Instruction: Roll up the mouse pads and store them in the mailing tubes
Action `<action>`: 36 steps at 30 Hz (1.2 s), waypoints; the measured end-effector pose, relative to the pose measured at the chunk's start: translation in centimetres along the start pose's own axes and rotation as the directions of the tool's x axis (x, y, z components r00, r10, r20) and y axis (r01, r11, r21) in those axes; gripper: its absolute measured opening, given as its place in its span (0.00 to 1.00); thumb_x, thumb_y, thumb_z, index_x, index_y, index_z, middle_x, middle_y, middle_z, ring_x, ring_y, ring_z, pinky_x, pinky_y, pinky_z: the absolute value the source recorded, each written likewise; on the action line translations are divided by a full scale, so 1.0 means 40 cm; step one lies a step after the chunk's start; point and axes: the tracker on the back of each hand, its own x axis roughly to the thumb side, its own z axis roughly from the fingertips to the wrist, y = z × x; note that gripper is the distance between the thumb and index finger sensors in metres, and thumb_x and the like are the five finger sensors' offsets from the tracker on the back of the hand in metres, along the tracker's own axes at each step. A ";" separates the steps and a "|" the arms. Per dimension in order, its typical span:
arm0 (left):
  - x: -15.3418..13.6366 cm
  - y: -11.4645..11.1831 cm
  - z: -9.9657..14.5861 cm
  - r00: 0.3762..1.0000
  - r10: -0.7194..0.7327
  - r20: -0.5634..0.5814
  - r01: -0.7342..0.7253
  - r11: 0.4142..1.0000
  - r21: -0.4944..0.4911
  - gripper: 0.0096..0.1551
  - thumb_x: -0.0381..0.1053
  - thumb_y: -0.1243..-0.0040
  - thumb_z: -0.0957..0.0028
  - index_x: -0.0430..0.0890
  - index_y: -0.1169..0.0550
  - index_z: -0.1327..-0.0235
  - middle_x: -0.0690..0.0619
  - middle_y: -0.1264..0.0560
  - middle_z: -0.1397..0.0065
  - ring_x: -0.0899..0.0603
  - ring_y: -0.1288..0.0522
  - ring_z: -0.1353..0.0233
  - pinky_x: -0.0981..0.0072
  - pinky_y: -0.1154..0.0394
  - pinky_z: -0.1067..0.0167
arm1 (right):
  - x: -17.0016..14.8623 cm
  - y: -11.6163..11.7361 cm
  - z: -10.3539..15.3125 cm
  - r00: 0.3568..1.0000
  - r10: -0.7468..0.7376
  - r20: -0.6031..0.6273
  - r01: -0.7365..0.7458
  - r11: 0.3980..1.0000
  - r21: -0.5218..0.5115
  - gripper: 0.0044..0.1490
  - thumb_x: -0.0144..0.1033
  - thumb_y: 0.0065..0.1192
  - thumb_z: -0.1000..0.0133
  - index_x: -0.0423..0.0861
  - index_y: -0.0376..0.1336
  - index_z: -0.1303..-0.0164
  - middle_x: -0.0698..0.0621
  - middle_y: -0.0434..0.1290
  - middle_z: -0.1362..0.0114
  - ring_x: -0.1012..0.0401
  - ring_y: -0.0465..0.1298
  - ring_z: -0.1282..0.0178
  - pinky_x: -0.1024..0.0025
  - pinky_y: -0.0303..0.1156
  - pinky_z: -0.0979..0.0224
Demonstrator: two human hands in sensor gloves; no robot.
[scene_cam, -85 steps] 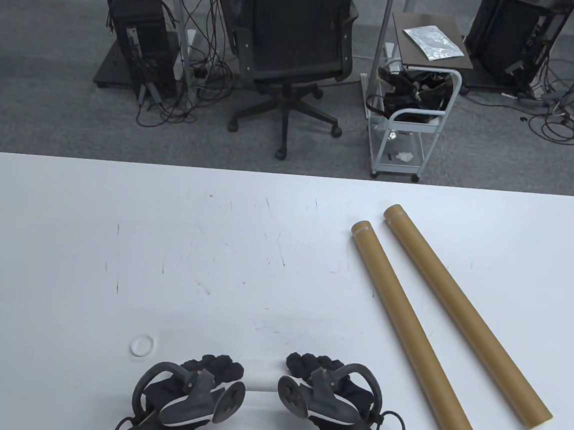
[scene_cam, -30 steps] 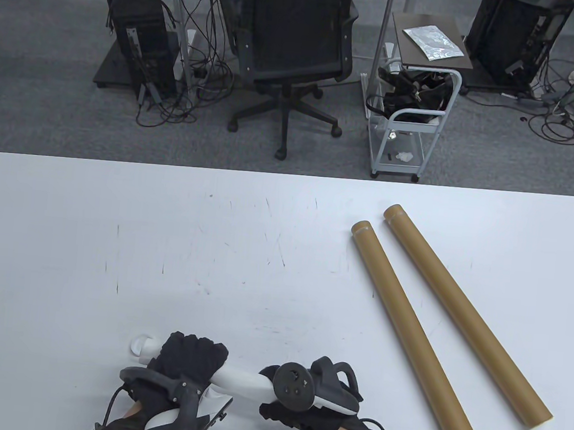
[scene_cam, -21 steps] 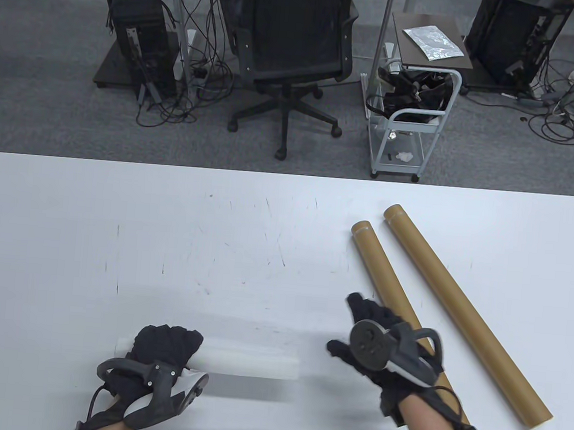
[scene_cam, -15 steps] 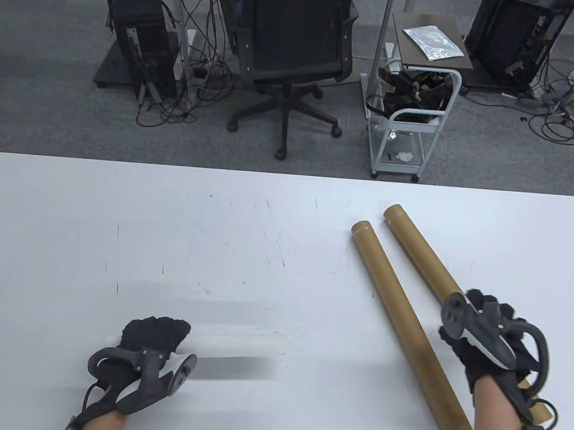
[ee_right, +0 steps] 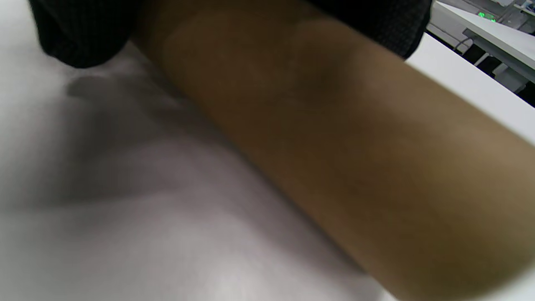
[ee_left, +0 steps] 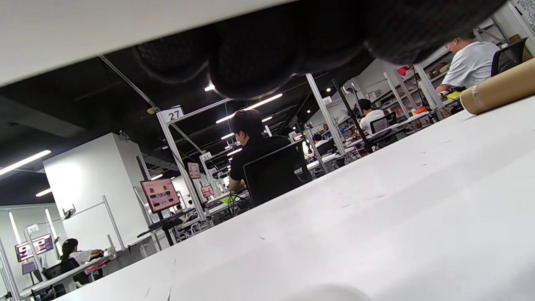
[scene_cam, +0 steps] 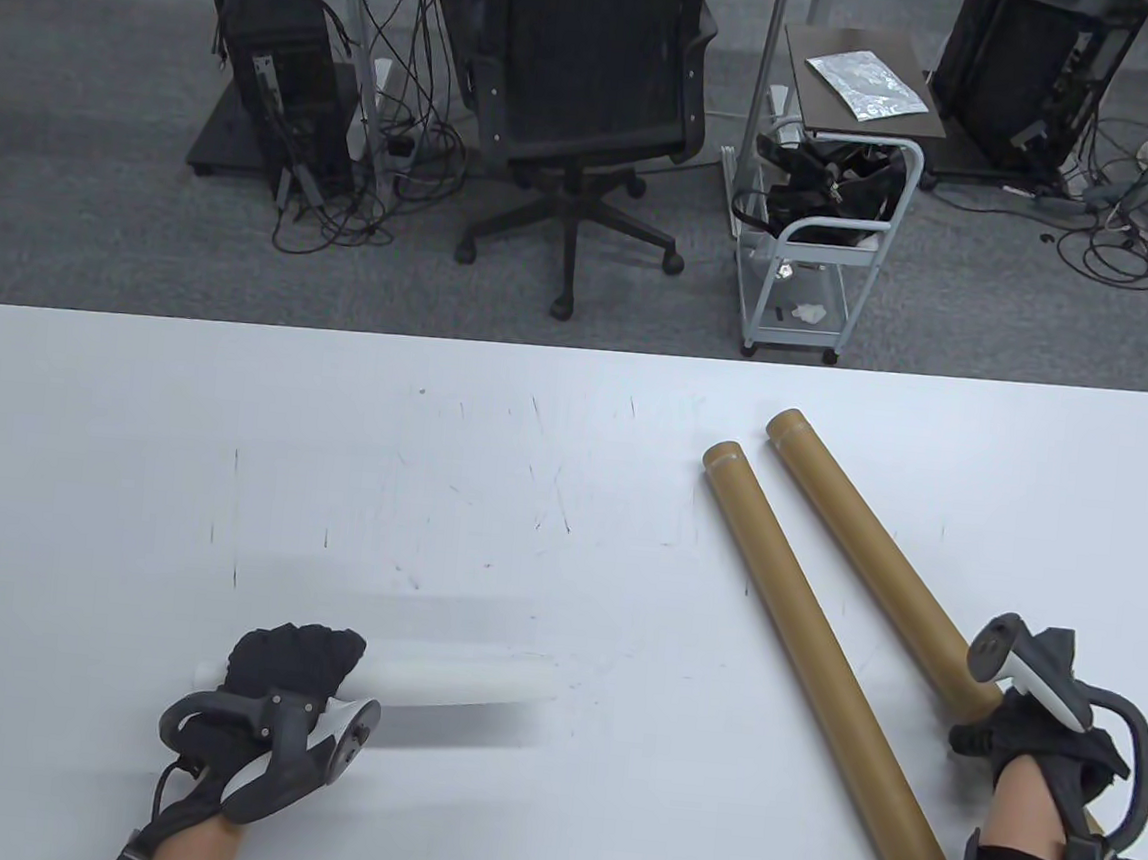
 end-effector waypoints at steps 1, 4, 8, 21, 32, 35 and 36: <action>-0.001 0.000 0.000 1.000 0.002 -0.001 -0.002 1.000 -0.001 0.23 0.67 0.36 0.59 0.65 0.27 0.52 0.66 0.20 0.52 0.57 0.18 0.50 0.64 0.21 0.38 | 0.011 -0.003 -0.006 1.000 0.021 0.013 -0.021 1.000 -0.021 0.56 0.57 0.62 0.51 0.43 0.48 0.17 0.43 0.61 0.21 0.45 0.70 0.28 0.43 0.68 0.28; -0.004 -0.001 0.000 1.000 0.001 0.000 -0.001 1.000 -0.005 0.23 0.67 0.36 0.59 0.65 0.27 0.52 0.66 0.20 0.53 0.57 0.18 0.50 0.64 0.21 0.38 | 0.012 -0.009 -0.010 0.998 0.052 0.022 -0.050 0.996 -0.074 0.52 0.57 0.64 0.52 0.46 0.52 0.21 0.48 0.65 0.25 0.51 0.74 0.33 0.52 0.72 0.31; -0.013 -0.004 -0.001 1.000 0.000 -0.008 0.000 1.000 -0.009 0.23 0.67 0.36 0.59 0.65 0.27 0.52 0.66 0.20 0.53 0.57 0.18 0.50 0.64 0.21 0.38 | -0.012 -0.028 0.017 1.000 -0.003 0.004 0.004 0.977 -0.213 0.51 0.58 0.66 0.54 0.47 0.54 0.23 0.49 0.67 0.28 0.53 0.75 0.36 0.53 0.73 0.32; -0.063 -0.044 -0.017 0.984 -0.045 -0.173 0.022 0.991 -0.133 0.23 0.65 0.34 0.61 0.62 0.24 0.53 0.63 0.18 0.55 0.55 0.17 0.53 0.61 0.19 0.42 | 0.003 -0.162 0.333 0.994 -0.106 0.037 0.090 0.561 -0.823 0.49 0.51 0.70 0.52 0.59 0.47 0.26 0.56 0.61 0.23 0.54 0.67 0.25 0.43 0.59 0.21; -0.149 -0.092 -0.005 0.942 -0.103 -0.320 0.034 0.976 -0.214 0.23 0.65 0.33 0.61 0.60 0.23 0.53 0.62 0.18 0.55 0.54 0.17 0.54 0.60 0.19 0.44 | 0.147 -0.072 0.460 0.984 0.130 0.124 0.073 0.340 -0.938 0.47 0.46 0.73 0.53 0.63 0.49 0.28 0.59 0.62 0.24 0.54 0.65 0.23 0.38 0.52 0.20; -0.135 -0.093 -0.012 0.947 -0.084 -0.309 0.018 0.977 -0.211 0.23 0.65 0.34 0.60 0.61 0.24 0.53 0.63 0.18 0.55 0.54 0.17 0.54 0.60 0.19 0.43 | 0.136 -0.060 0.454 0.984 0.152 0.099 0.042 0.338 -0.940 0.47 0.45 0.73 0.53 0.63 0.50 0.28 0.58 0.62 0.25 0.54 0.65 0.23 0.37 0.52 0.20; -0.131 -0.092 -0.012 0.950 -0.079 -0.303 0.014 0.978 -0.209 0.23 0.65 0.34 0.60 0.61 0.24 0.53 0.63 0.18 0.55 0.54 0.17 0.54 0.61 0.19 0.43 | 0.133 -0.057 0.453 0.983 0.157 0.091 0.033 0.340 -0.940 0.46 0.46 0.73 0.53 0.63 0.50 0.28 0.58 0.62 0.25 0.54 0.65 0.24 0.37 0.53 0.20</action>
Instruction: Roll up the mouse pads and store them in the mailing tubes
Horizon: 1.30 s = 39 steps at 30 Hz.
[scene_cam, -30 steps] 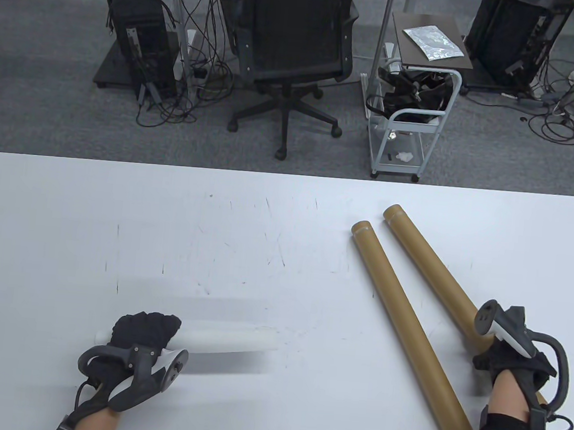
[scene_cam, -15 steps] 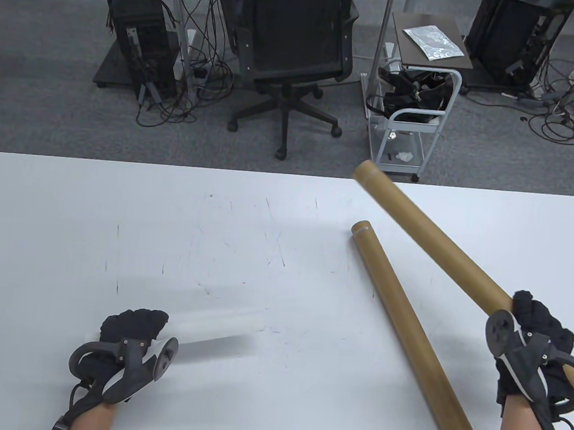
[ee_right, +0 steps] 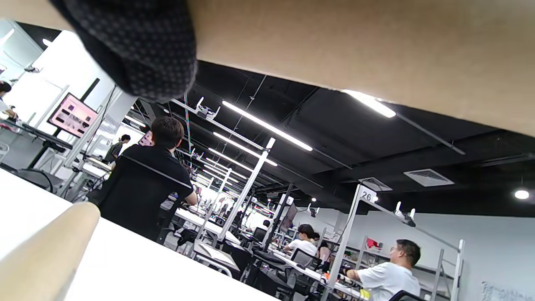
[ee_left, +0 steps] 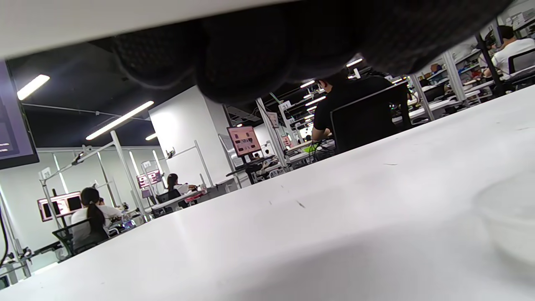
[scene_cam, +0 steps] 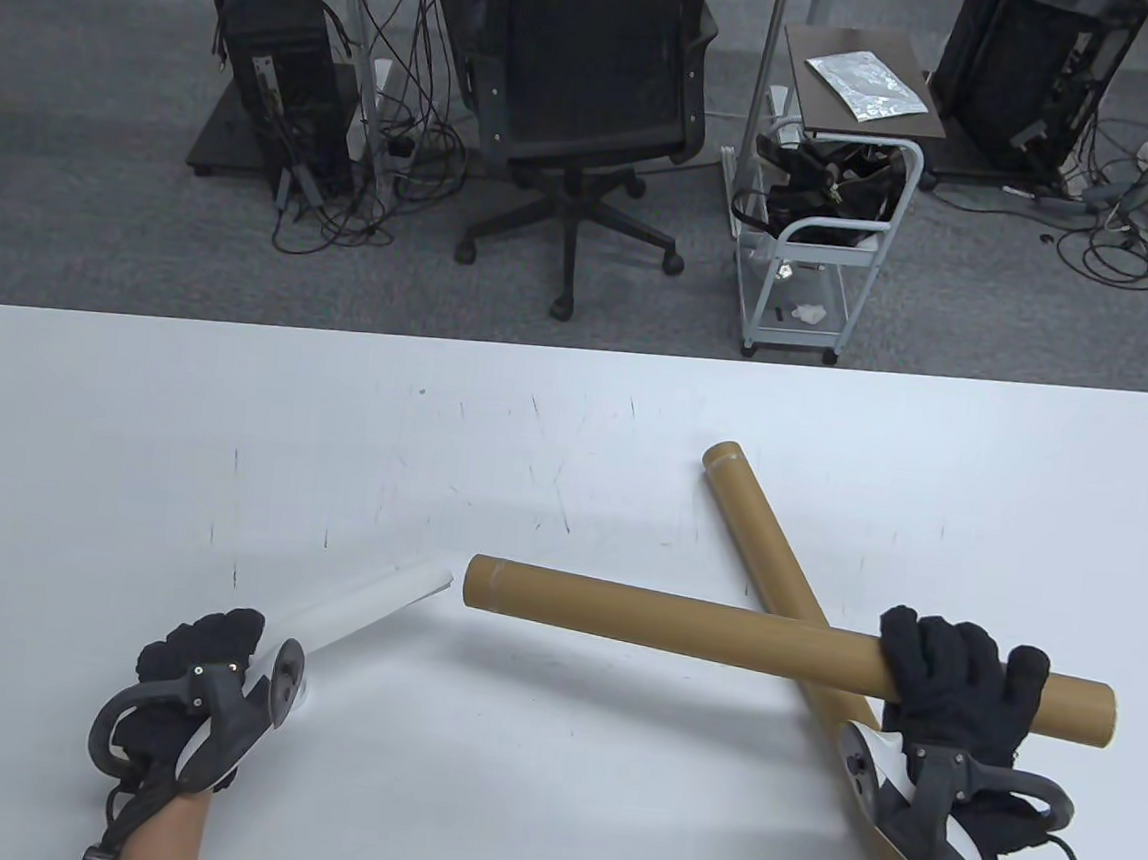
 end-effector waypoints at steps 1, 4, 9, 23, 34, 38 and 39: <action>0.006 0.002 0.003 1.000 -0.003 0.015 0.003 1.000 0.004 0.23 0.66 0.34 0.60 0.61 0.24 0.53 0.63 0.18 0.55 0.55 0.17 0.53 0.61 0.19 0.43 | -0.005 0.006 0.005 1.000 -0.003 0.000 0.003 1.000 0.009 0.47 0.46 0.73 0.54 0.62 0.50 0.28 0.58 0.62 0.25 0.53 0.65 0.24 0.37 0.53 0.20; 0.021 0.011 0.010 0.999 -0.025 0.042 0.024 0.999 0.026 0.23 0.66 0.34 0.60 0.62 0.24 0.53 0.64 0.19 0.55 0.55 0.17 0.53 0.61 0.19 0.42 | -0.014 0.021 0.008 0.999 -0.032 0.005 0.032 0.998 0.048 0.47 0.45 0.74 0.54 0.63 0.51 0.29 0.58 0.62 0.25 0.54 0.65 0.24 0.38 0.52 0.20; 0.035 0.023 0.023 0.997 -0.020 0.075 0.016 0.999 0.050 0.23 0.66 0.34 0.60 0.62 0.24 0.53 0.64 0.19 0.55 0.55 0.17 0.53 0.61 0.19 0.42 | -0.003 0.027 0.011 1.000 -0.013 0.025 0.012 0.998 0.058 0.47 0.45 0.74 0.55 0.63 0.51 0.29 0.58 0.62 0.25 0.54 0.65 0.24 0.38 0.52 0.20; 0.063 0.039 0.052 0.914 0.212 0.347 -0.218 0.976 -0.019 0.23 0.67 0.35 0.63 0.71 0.29 0.53 0.70 0.23 0.47 0.58 0.21 0.41 0.56 0.34 0.18 | 0.005 0.064 0.012 0.985 -0.123 0.122 0.094 0.970 0.224 0.46 0.52 0.73 0.58 0.62 0.54 0.30 0.61 0.66 0.27 0.57 0.68 0.25 0.39 0.56 0.18; 0.140 0.091 0.097 0.817 0.283 0.502 -0.261 0.958 -0.117 0.38 0.73 0.40 0.70 0.65 0.31 0.42 0.68 0.22 0.44 0.58 0.20 0.42 0.55 0.31 0.20 | 0.074 -0.013 0.035 0.968 -0.031 0.251 0.032 0.999 0.002 0.45 0.63 0.68 0.58 0.58 0.57 0.32 0.57 0.71 0.32 0.56 0.74 0.34 0.47 0.66 0.22; 0.149 0.104 0.102 0.720 0.476 0.504 -0.363 0.878 -0.312 0.46 0.72 0.44 0.64 0.59 0.35 0.29 0.58 0.26 0.30 0.49 0.23 0.31 0.47 0.34 0.20 | 0.045 0.013 0.027 0.979 -0.025 0.204 0.014 0.998 0.055 0.45 0.63 0.69 0.59 0.59 0.57 0.33 0.58 0.71 0.32 0.57 0.74 0.33 0.47 0.66 0.21; 0.152 0.107 0.104 0.712 0.486 0.507 -0.362 0.872 -0.329 0.48 0.72 0.44 0.63 0.57 0.36 0.26 0.56 0.27 0.27 0.46 0.25 0.28 0.45 0.35 0.20 | 0.043 0.016 0.026 0.980 -0.029 0.198 0.017 0.998 0.064 0.45 0.63 0.69 0.59 0.59 0.57 0.33 0.58 0.71 0.32 0.56 0.74 0.33 0.47 0.65 0.21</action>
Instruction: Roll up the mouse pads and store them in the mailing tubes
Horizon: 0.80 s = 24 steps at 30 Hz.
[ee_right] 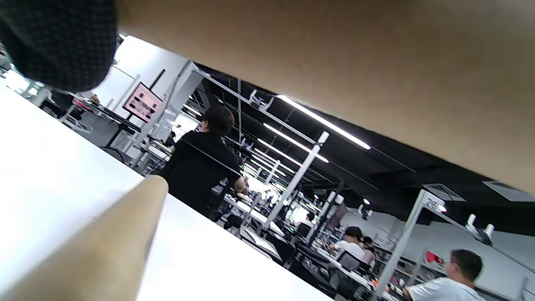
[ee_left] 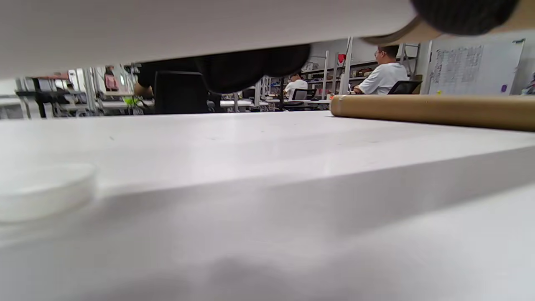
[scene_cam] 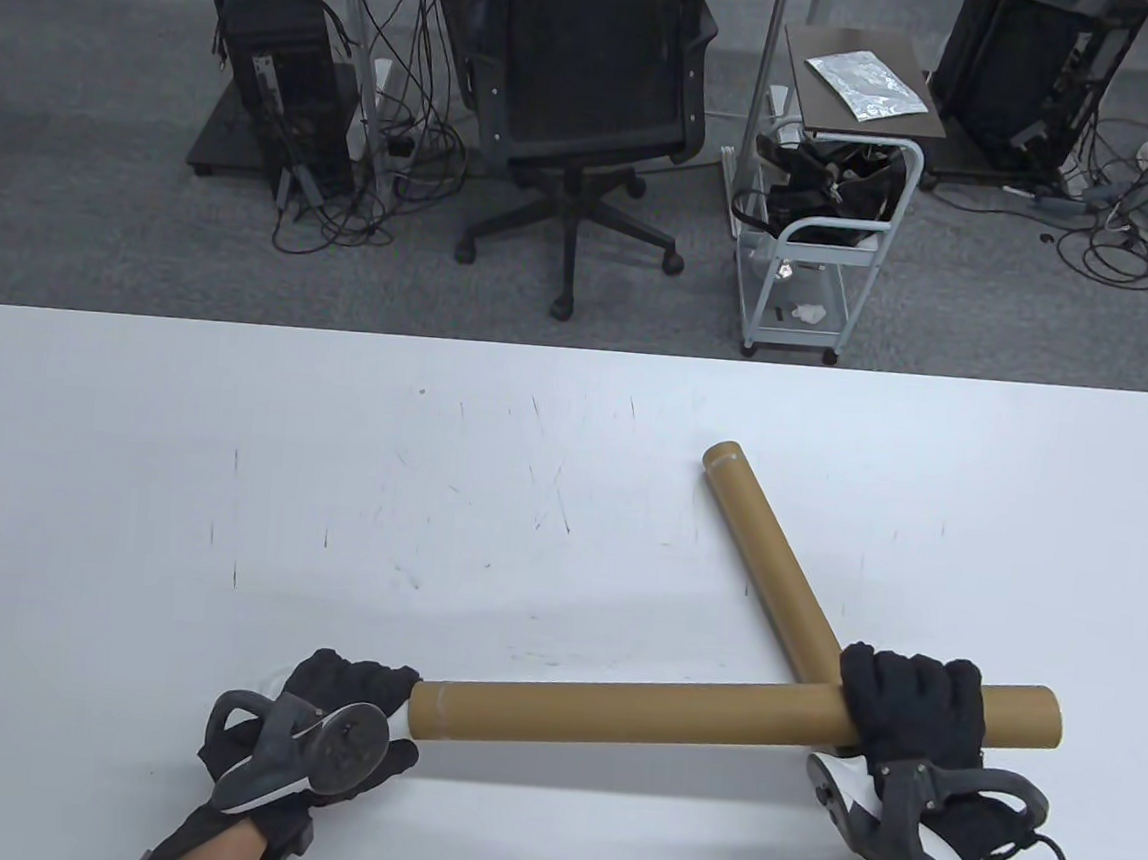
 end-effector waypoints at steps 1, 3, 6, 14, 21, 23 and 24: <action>0.009 0.001 -0.001 1.000 0.005 0.007 -0.005 1.000 -0.018 0.48 0.71 0.45 0.61 0.56 0.37 0.24 0.54 0.28 0.25 0.44 0.25 0.26 0.44 0.35 0.21 | -0.006 0.007 0.000 1.000 -0.011 -0.010 0.011 1.000 0.020 0.45 0.62 0.69 0.59 0.59 0.57 0.33 0.58 0.71 0.32 0.56 0.74 0.33 0.46 0.64 0.21; 0.016 0.000 -0.001 1.000 -0.009 0.013 0.009 1.000 -0.012 0.42 0.66 0.49 0.57 0.56 0.35 0.25 0.55 0.26 0.26 0.45 0.24 0.27 0.46 0.33 0.21 | -0.011 0.011 0.002 0.999 -0.027 -0.017 0.028 0.999 0.034 0.44 0.61 0.70 0.59 0.59 0.57 0.33 0.58 0.70 0.31 0.55 0.73 0.32 0.44 0.63 0.20; 0.009 -0.008 0.000 0.997 -0.078 0.005 0.077 0.997 0.012 0.41 0.64 0.49 0.59 0.56 0.35 0.28 0.57 0.25 0.28 0.48 0.22 0.29 0.51 0.30 0.23 | -0.002 -0.006 0.009 0.999 -0.035 0.019 0.035 0.999 -0.002 0.44 0.60 0.70 0.59 0.59 0.58 0.33 0.57 0.71 0.32 0.55 0.73 0.32 0.42 0.63 0.21; -0.082 0.013 0.023 0.991 0.001 -0.134 0.029 0.974 0.224 0.41 0.68 0.47 0.64 0.65 0.34 0.31 0.65 0.27 0.27 0.53 0.24 0.26 0.57 0.30 0.21 | 0.042 -0.051 0.029 0.991 -0.063 0.116 0.079 0.987 -0.141 0.42 0.64 0.68 0.58 0.60 0.60 0.35 0.58 0.73 0.36 0.58 0.73 0.36 0.51 0.64 0.21; -0.188 0.021 0.040 0.903 0.088 -0.420 0.007 0.975 0.221 0.72 0.87 0.53 0.87 0.63 0.51 0.21 0.45 0.57 0.12 0.27 0.55 0.13 0.21 0.46 0.25 | 0.065 -0.080 0.042 0.987 -0.063 0.147 0.093 0.973 -0.209 0.42 0.66 0.67 0.58 0.59 0.61 0.35 0.58 0.74 0.37 0.58 0.74 0.37 0.53 0.65 0.22; -0.216 0.015 0.042 0.879 0.104 -0.465 0.000 0.976 0.217 0.75 0.88 0.56 0.91 0.62 0.53 0.22 0.41 0.59 0.13 0.25 0.51 0.15 0.24 0.36 0.28 | 0.079 -0.096 0.045 0.987 -0.062 0.148 0.094 0.970 -0.225 0.43 0.66 0.67 0.59 0.59 0.62 0.35 0.58 0.75 0.37 0.58 0.74 0.38 0.54 0.66 0.23; -0.227 0.017 0.044 0.874 0.138 -0.466 -0.030 0.972 0.233 0.76 0.88 0.56 0.92 0.62 0.53 0.22 0.41 0.58 0.14 0.25 0.49 0.15 0.27 0.34 0.27 | 0.083 -0.102 0.045 0.987 -0.060 0.146 0.094 0.967 -0.239 0.43 0.66 0.67 0.59 0.58 0.62 0.35 0.58 0.75 0.38 0.58 0.75 0.38 0.54 0.66 0.23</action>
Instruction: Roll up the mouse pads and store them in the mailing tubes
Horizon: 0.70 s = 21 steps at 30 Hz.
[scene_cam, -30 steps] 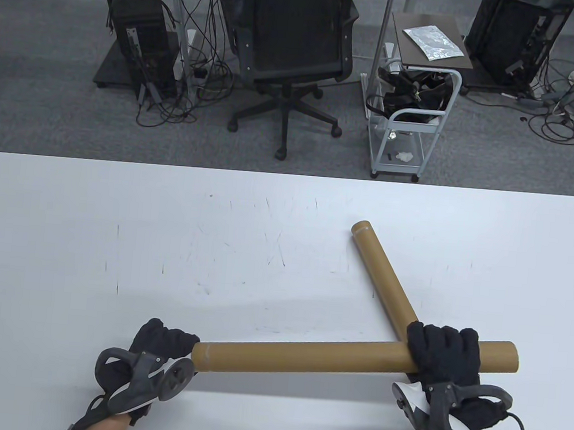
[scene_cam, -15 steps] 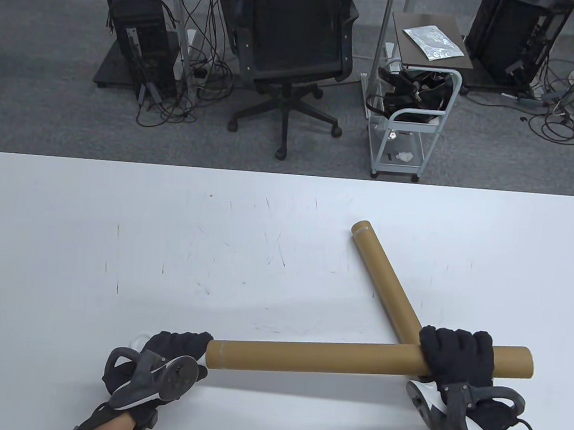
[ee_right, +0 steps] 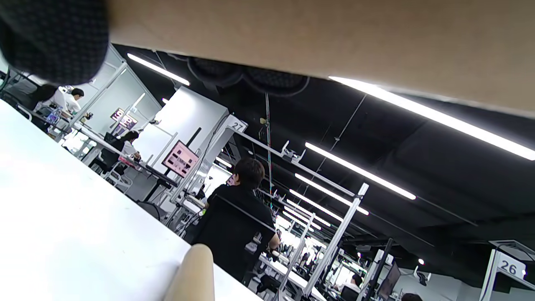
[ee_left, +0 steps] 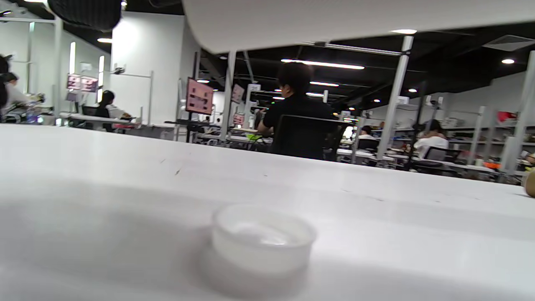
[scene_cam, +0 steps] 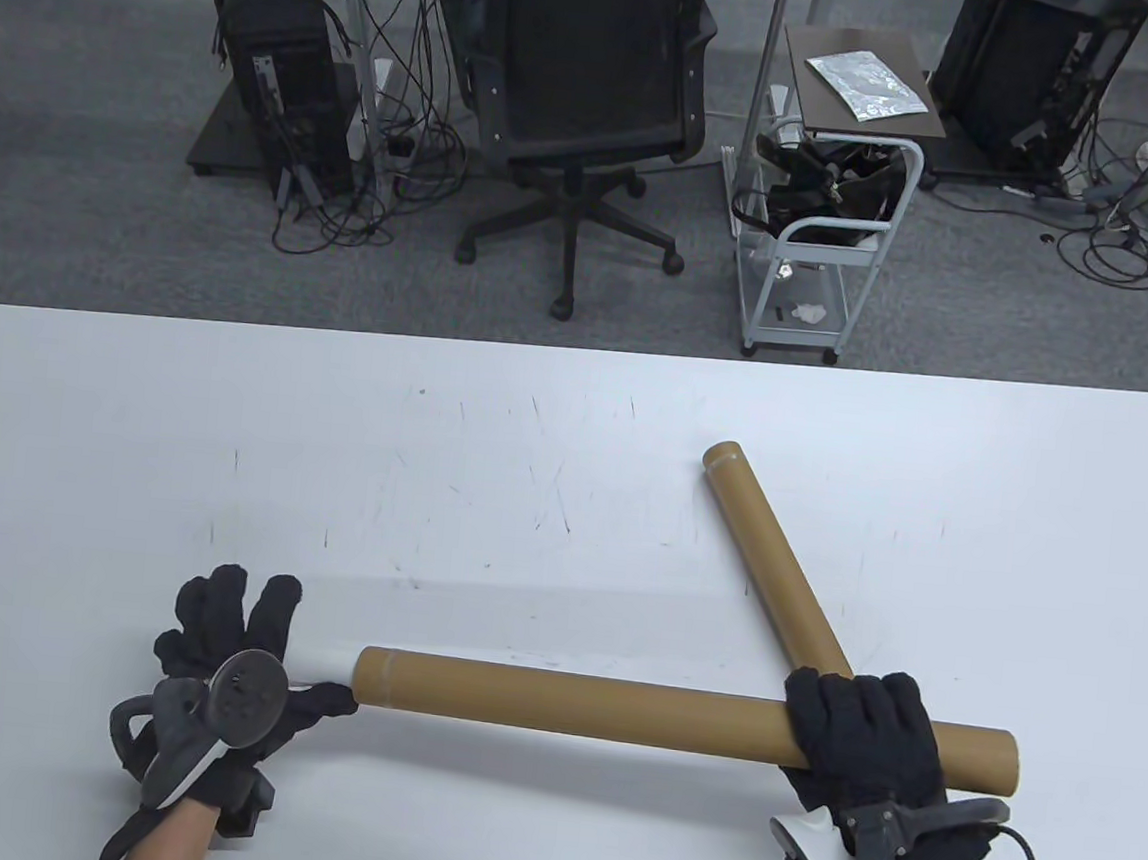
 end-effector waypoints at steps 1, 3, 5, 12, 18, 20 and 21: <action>-0.011 0.002 -0.006 0.998 0.066 0.010 -0.065 0.997 -0.027 0.76 0.88 0.55 0.93 0.62 0.53 0.23 0.40 0.55 0.14 0.28 0.42 0.16 0.37 0.29 0.26 | 0.001 -0.007 -0.001 1.000 0.005 -0.005 -0.005 1.000 -0.008 0.43 0.67 0.67 0.59 0.58 0.62 0.35 0.58 0.75 0.38 0.59 0.75 0.39 0.54 0.66 0.24; -0.016 0.004 -0.005 0.986 0.166 0.007 -0.166 0.986 -0.027 0.75 0.85 0.48 0.93 0.60 0.49 0.24 0.42 0.50 0.15 0.31 0.39 0.17 0.47 0.27 0.25 | 0.004 -0.011 -0.002 1.000 0.012 -0.003 -0.012 1.000 -0.011 0.43 0.66 0.67 0.59 0.58 0.62 0.35 0.58 0.75 0.38 0.59 0.75 0.39 0.54 0.66 0.24; -0.018 0.003 -0.005 0.975 0.206 0.080 -0.202 0.977 -0.065 0.71 0.85 0.48 0.86 0.61 0.50 0.24 0.44 0.48 0.15 0.36 0.36 0.17 0.54 0.28 0.22 | 0.002 -0.004 -0.001 1.000 0.006 -0.009 -0.006 1.000 0.011 0.43 0.66 0.67 0.59 0.58 0.62 0.35 0.58 0.75 0.38 0.59 0.75 0.39 0.54 0.67 0.25; 0.174 -0.026 0.059 0.753 0.631 0.188 -0.514 0.742 -0.430 0.52 0.67 0.48 0.56 0.62 0.58 0.23 0.47 0.69 0.15 0.31 0.61 0.13 0.47 0.52 0.12 | 0.007 0.024 -0.005 0.999 -0.003 -0.040 0.006 0.997 0.082 0.42 0.65 0.67 0.59 0.59 0.62 0.36 0.58 0.75 0.38 0.58 0.76 0.39 0.54 0.69 0.28; 0.175 -0.046 0.055 0.745 0.597 0.298 -0.439 0.775 -0.455 0.51 0.73 0.52 0.54 0.63 0.58 0.22 0.45 0.67 0.14 0.30 0.59 0.14 0.46 0.48 0.14 | -0.005 0.060 -0.005 0.995 -0.096 -0.026 0.099 0.978 0.183 0.43 0.66 0.67 0.60 0.59 0.62 0.36 0.58 0.75 0.38 0.59 0.76 0.40 0.55 0.70 0.28; 0.164 -0.045 0.050 0.752 0.589 0.296 -0.445 0.784 -0.433 0.51 0.74 0.51 0.56 0.64 0.55 0.22 0.48 0.66 0.14 0.31 0.58 0.14 0.47 0.48 0.14 | 0.001 0.077 -0.010 0.991 -0.132 -0.029 0.135 0.966 0.223 0.43 0.66 0.67 0.60 0.59 0.62 0.36 0.58 0.75 0.38 0.58 0.76 0.40 0.54 0.70 0.28; 0.159 -0.042 0.047 0.758 0.576 0.306 -0.435 0.796 -0.420 0.51 0.74 0.50 0.57 0.65 0.55 0.22 0.49 0.65 0.14 0.34 0.58 0.13 0.48 0.48 0.14 | 0.002 0.082 -0.011 0.990 -0.137 -0.031 0.140 0.962 0.233 0.43 0.66 0.67 0.60 0.59 0.62 0.36 0.58 0.76 0.38 0.59 0.76 0.40 0.55 0.70 0.28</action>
